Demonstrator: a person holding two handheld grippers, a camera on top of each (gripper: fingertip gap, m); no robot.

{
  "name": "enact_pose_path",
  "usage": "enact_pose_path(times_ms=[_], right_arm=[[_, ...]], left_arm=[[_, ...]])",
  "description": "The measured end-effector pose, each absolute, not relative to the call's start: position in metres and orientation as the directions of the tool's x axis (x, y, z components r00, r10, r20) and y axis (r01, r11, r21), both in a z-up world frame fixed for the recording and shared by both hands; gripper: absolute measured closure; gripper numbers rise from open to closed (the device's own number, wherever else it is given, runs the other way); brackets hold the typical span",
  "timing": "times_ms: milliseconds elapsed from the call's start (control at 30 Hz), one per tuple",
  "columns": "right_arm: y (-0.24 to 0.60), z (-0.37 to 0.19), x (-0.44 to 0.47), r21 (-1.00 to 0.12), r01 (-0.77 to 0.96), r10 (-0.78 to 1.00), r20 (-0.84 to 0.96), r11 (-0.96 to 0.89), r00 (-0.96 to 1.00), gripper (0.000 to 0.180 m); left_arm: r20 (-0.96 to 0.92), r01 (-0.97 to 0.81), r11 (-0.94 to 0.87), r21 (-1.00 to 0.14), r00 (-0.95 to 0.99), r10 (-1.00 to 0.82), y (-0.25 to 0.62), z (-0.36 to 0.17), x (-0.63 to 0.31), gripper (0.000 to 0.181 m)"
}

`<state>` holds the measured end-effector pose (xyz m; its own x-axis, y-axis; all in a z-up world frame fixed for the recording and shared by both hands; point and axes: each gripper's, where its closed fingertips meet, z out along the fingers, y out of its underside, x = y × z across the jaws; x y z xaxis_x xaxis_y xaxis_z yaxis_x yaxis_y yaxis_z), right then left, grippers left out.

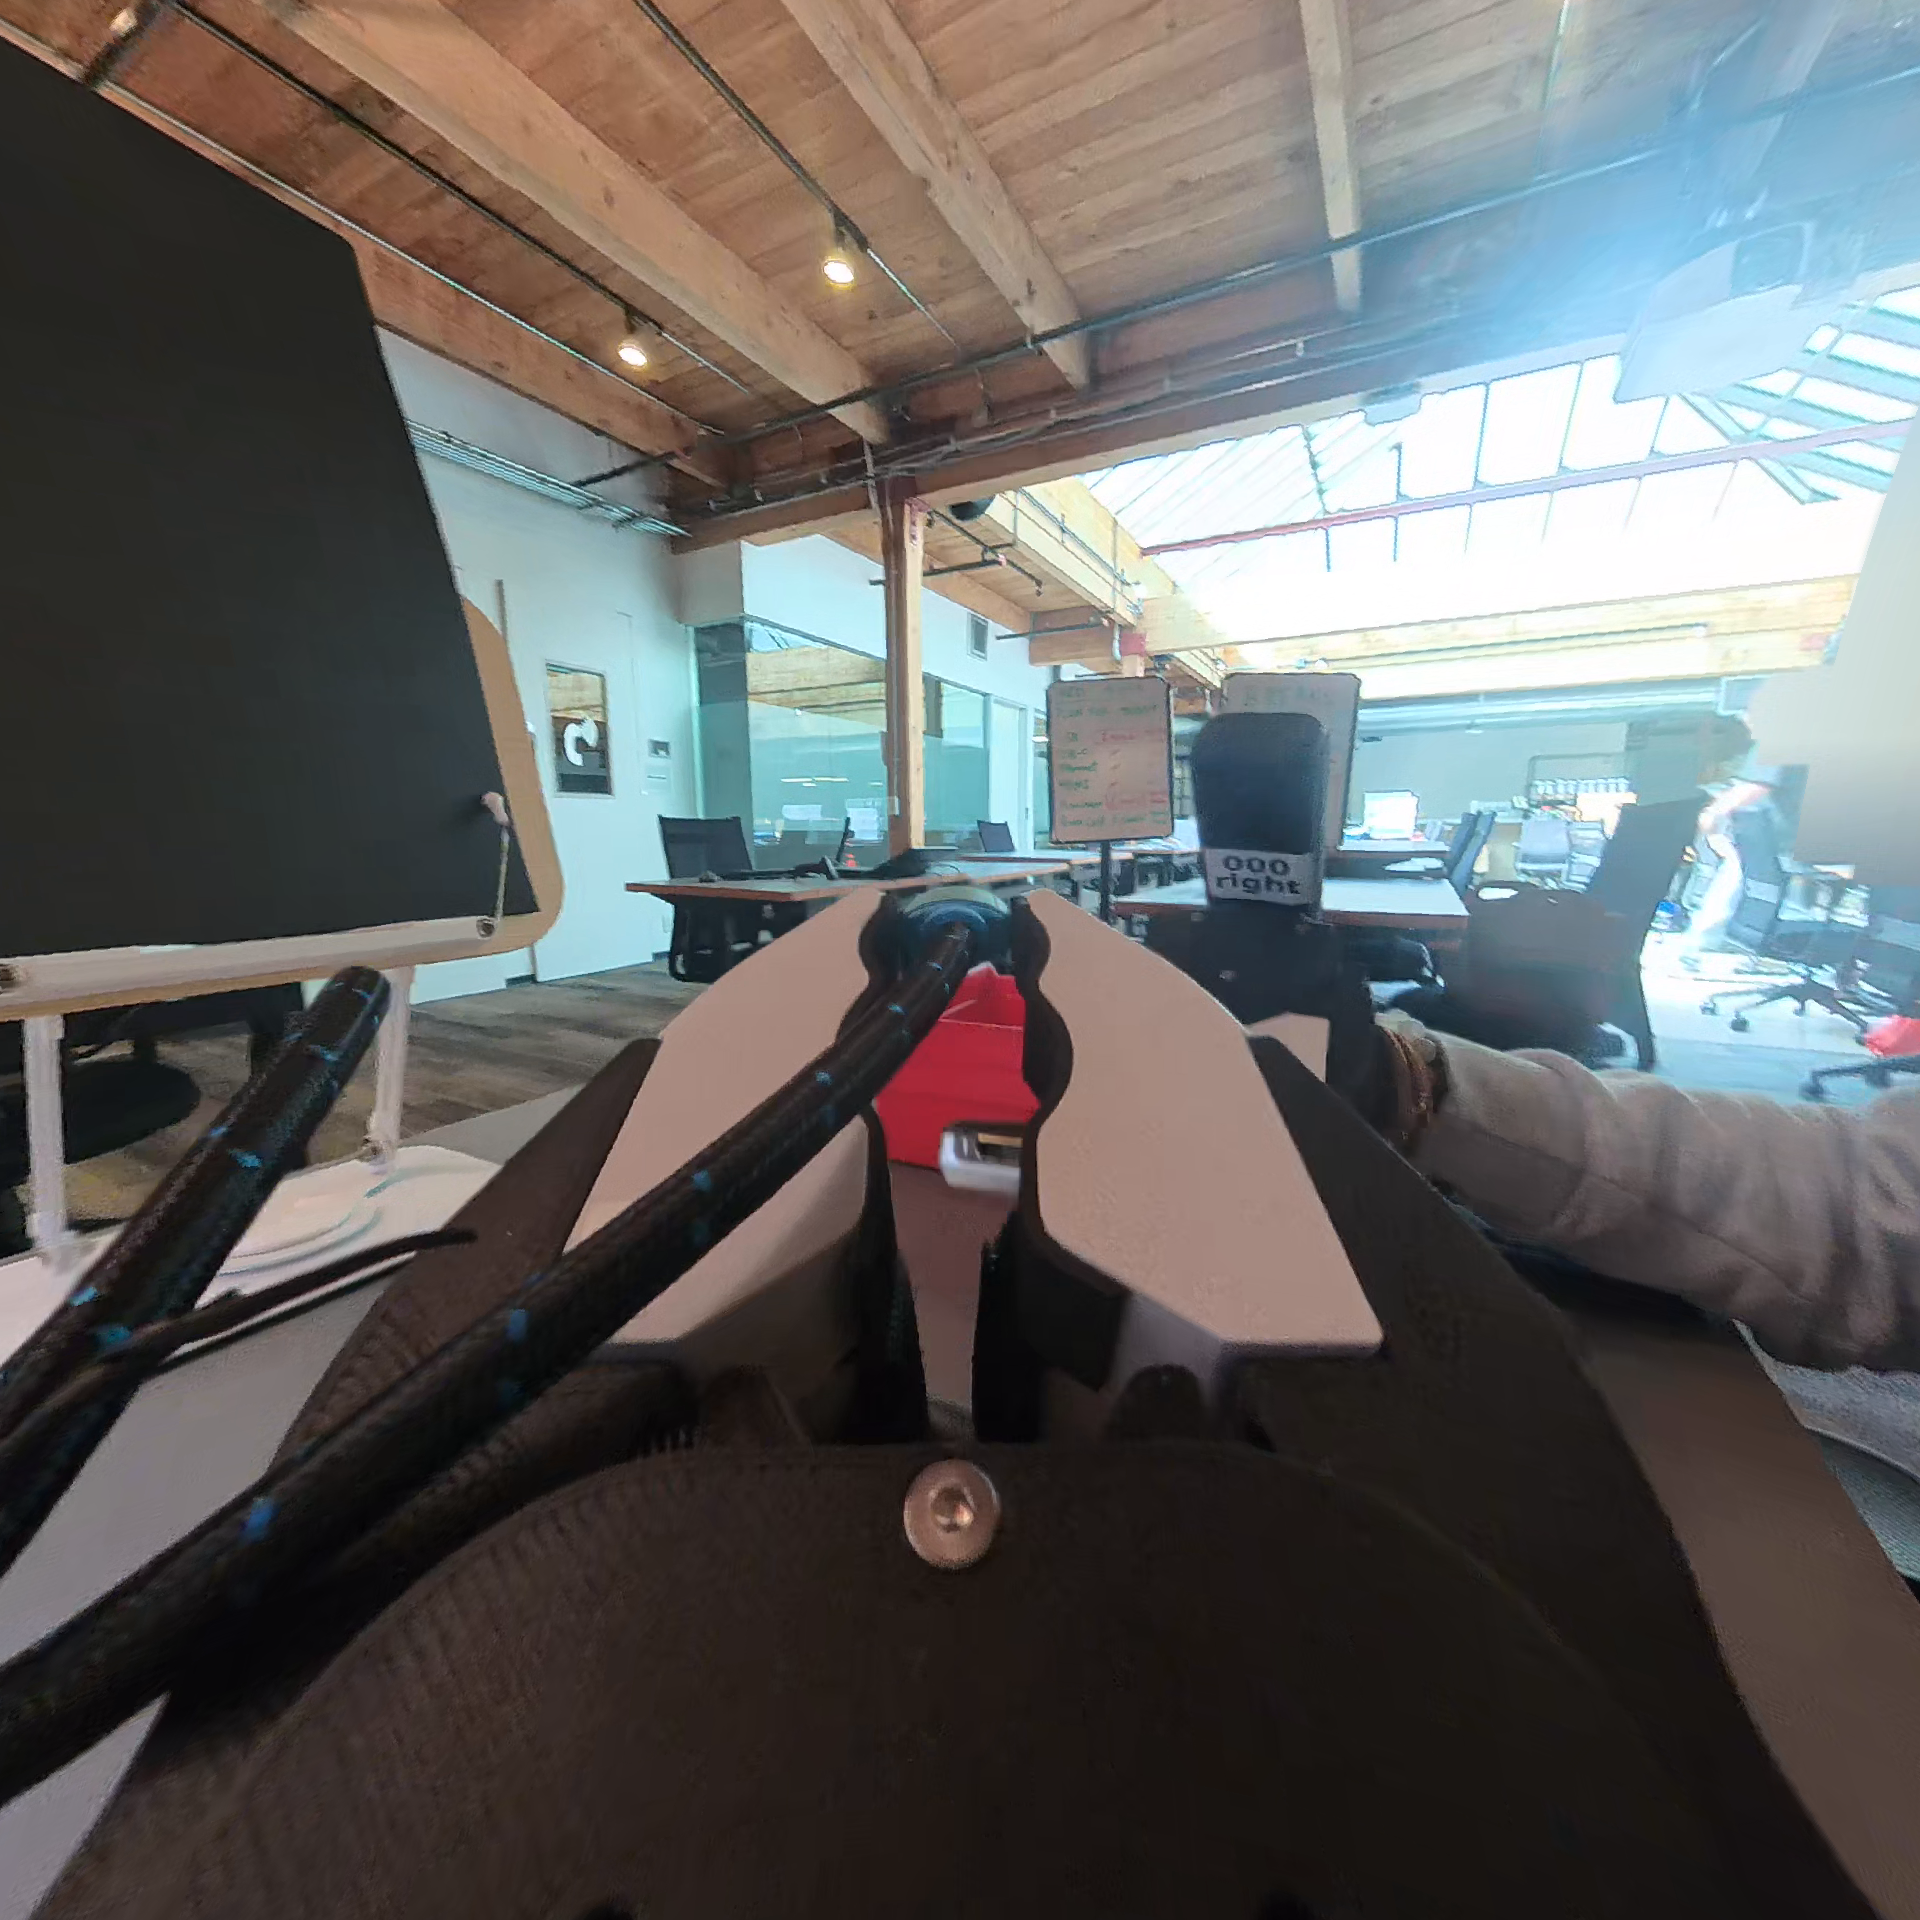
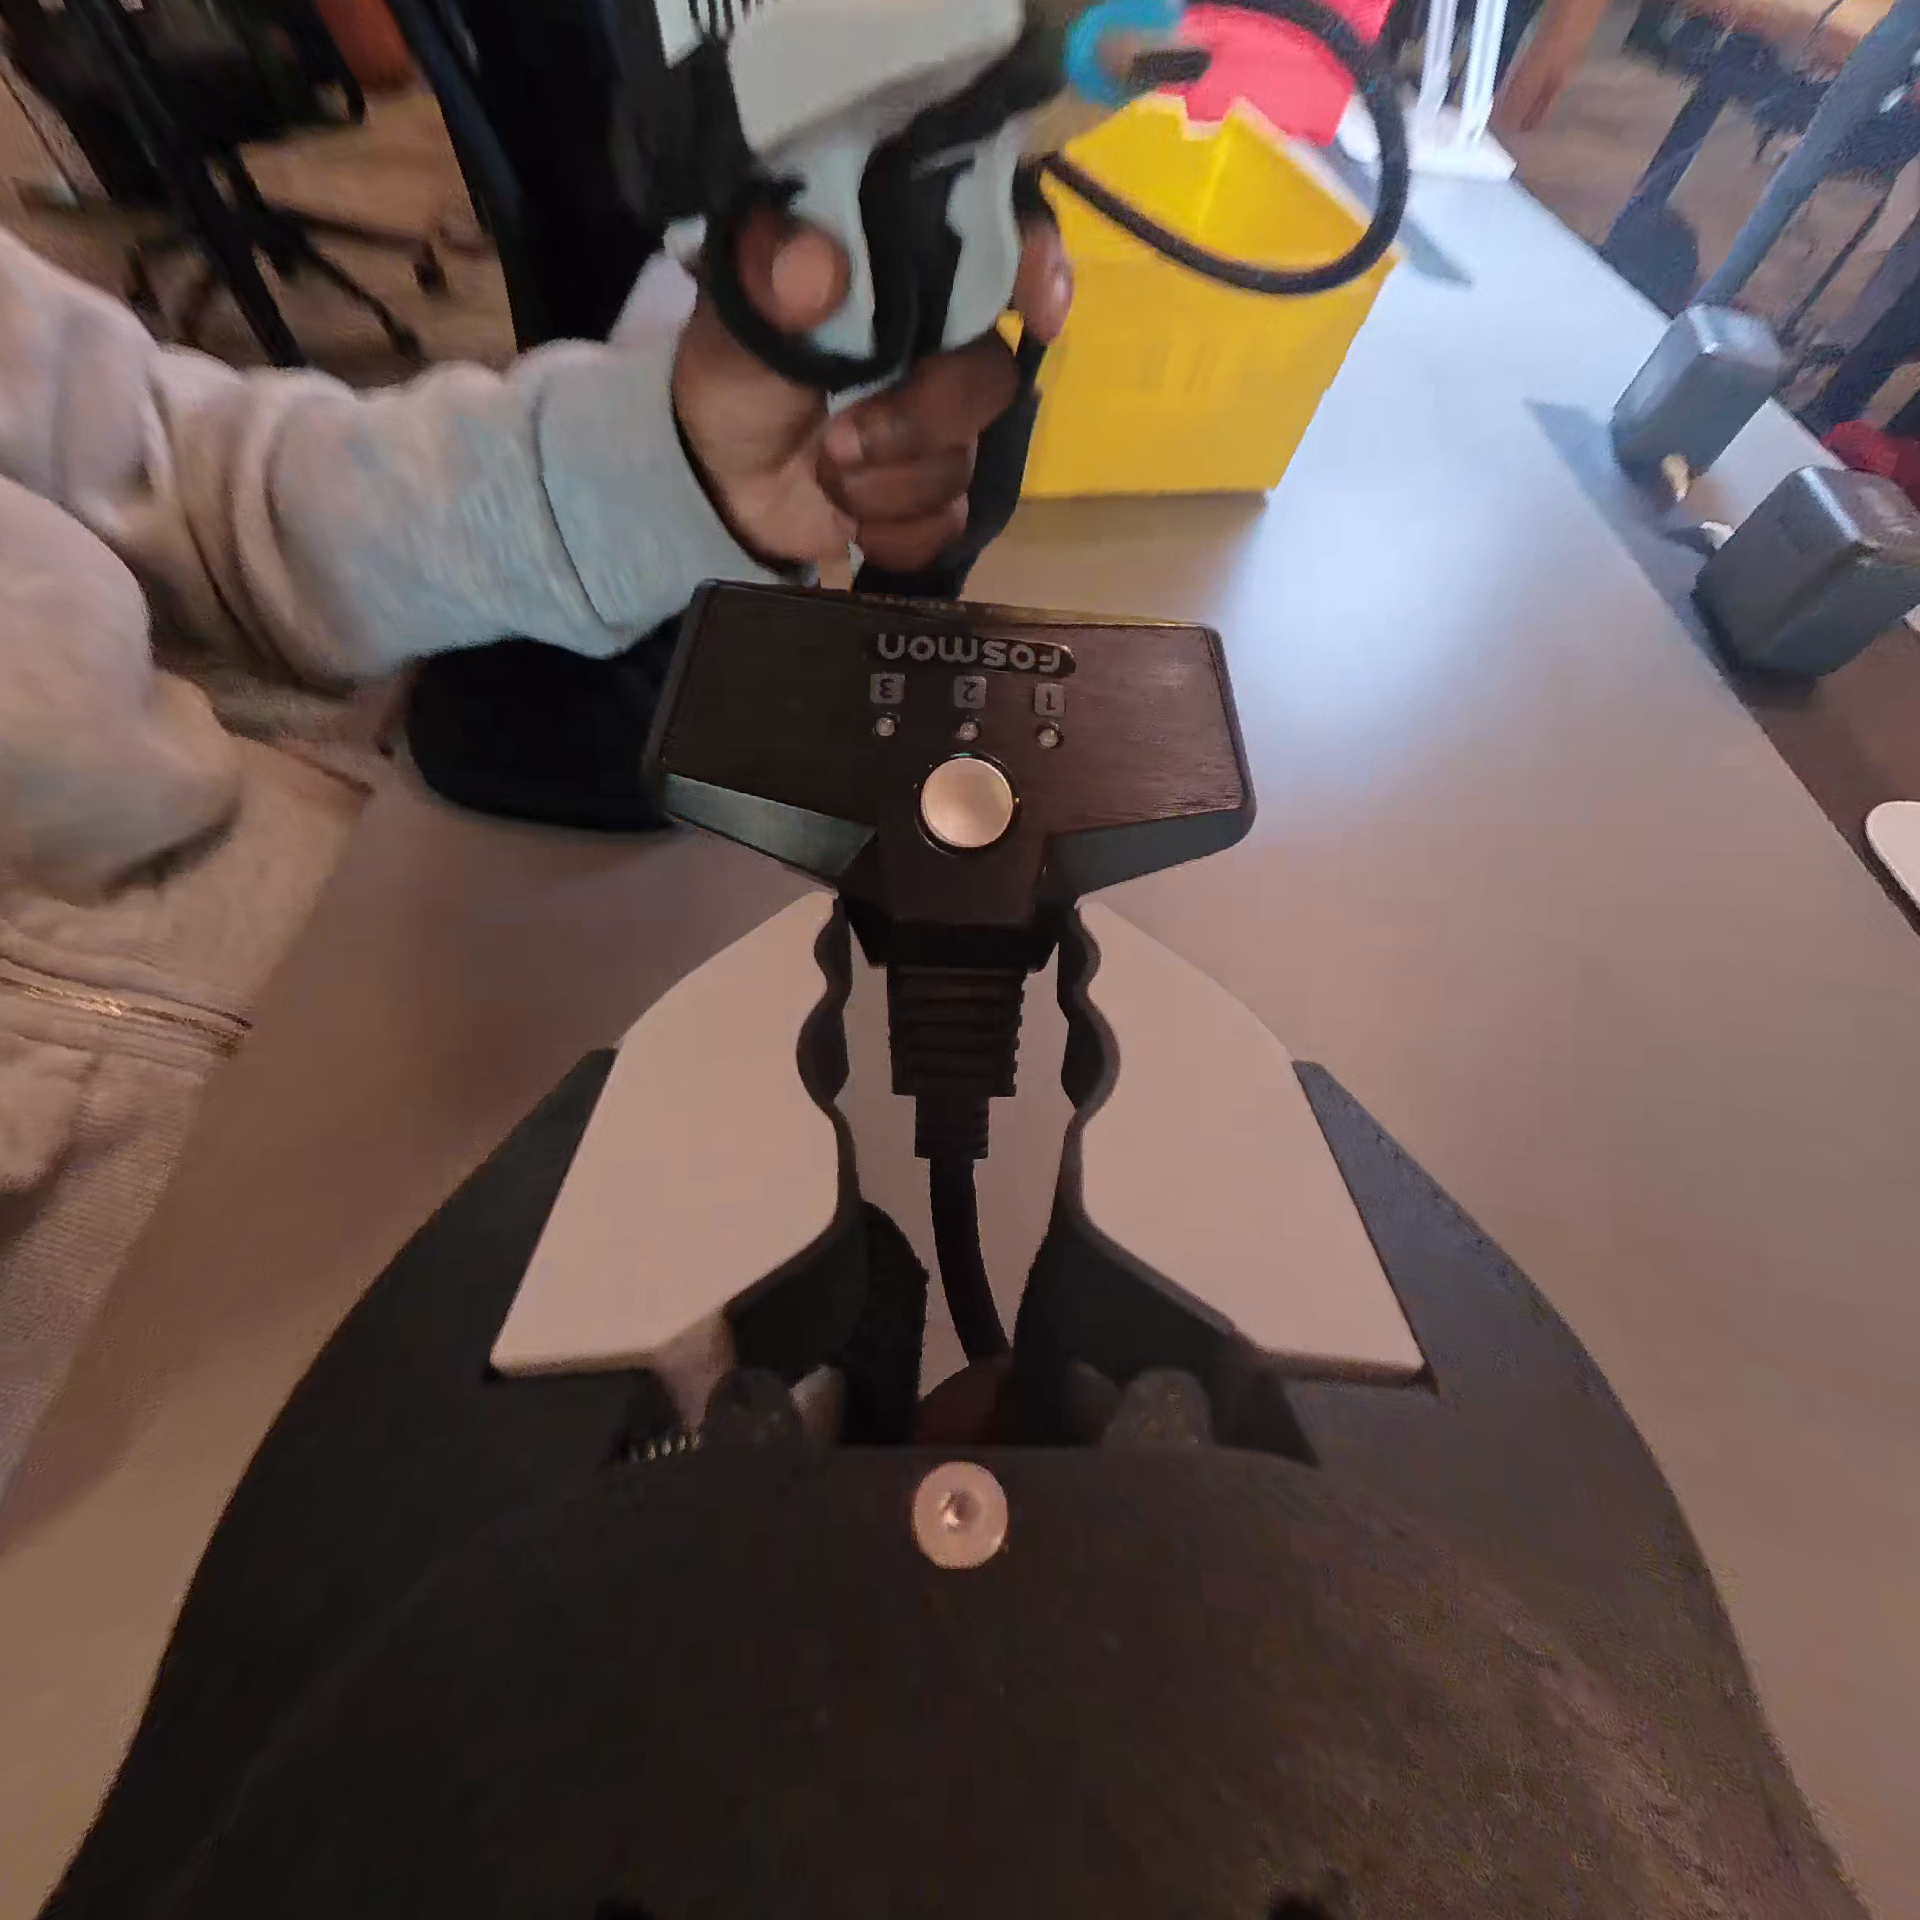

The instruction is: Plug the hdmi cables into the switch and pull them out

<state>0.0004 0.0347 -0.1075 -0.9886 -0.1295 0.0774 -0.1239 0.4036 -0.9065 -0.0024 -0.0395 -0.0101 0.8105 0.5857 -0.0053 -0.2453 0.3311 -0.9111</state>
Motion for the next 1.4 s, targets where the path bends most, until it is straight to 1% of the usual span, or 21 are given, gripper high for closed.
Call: enact_pose_path(times_ms=[67, 133, 267, 467, 833, 1033, 1133, 1267, 1400], right_arm=[[0.041, -0.102, 0.000, -0.938, -0.075, -0.121, 0.036, 0.338, -0.992, 0.141], [0.046, -0.098, 0.000, -0.954, -0.067, -0.125, 0.031, 0.293, -0.992, 0.141], [0.043, -0.097, 0.001, -0.961, -0.059, -0.130, 0.024, 0.270, -0.991, 0.141], [0.036, -0.108, 0.007, -0.954, -0.066, -0.155, 0.021, 0.291, -0.988, 0.141], [0.034, -0.109, 0.010, -0.951, -0.118, -0.152, 0.077, 0.284, -0.985, 0.141], [0.034, -0.106, 0.014, -0.951, -0.142, -0.166, 0.098, 0.275, -0.981, 0.141], [0.034, -0.109, 0.016, -0.939, -0.175, -0.177, 0.126, 0.295, -0.976, 0.141], [0.035, -0.115, 0.019, -0.913, -0.232, -0.198, 0.172, 0.337, -0.965, 0.141], [0.034, -0.121, 0.023, -0.895, -0.273, -0.224, 0.203, 0.353, -0.953, 0.141]], left_arm=[[-0.029, -0.240, 0.310, -0.920, 0.830, 0.556, -0.033, -0.013, 0.001, 0.160], [-0.049, -0.234, 0.282, -0.930, 0.842, 0.537, -0.027, -0.017, 0.003, 0.160], [-0.077, -0.212, 0.242, -0.947, 0.880, 0.469, -0.017, -0.023, 0.010, 0.161], [-0.114, -0.205, 0.192, -0.960, 0.909, 0.401, -0.017, -0.027, 0.019, 0.161], [-0.138, -0.210, 0.124, -0.970, 0.892, 0.431, -0.028, -0.032, 0.014, 0.161], [-0.153, -0.213, 0.110, -0.971, 0.903, 0.403, -0.023, -0.035, 0.017, 0.161], [-0.184, -0.223, 0.061, -0.973, 0.907, 0.379, -0.018, -0.041, 0.020, 0.161], [-0.225, -0.216, -0.064, -0.974, 0.906, 0.359, -0.018, -0.057, 0.021, 0.161], [-0.169, -0.148, -0.089, -0.985, 0.925, 0.340, -0.018, -0.067, 0.019, 0.161]])
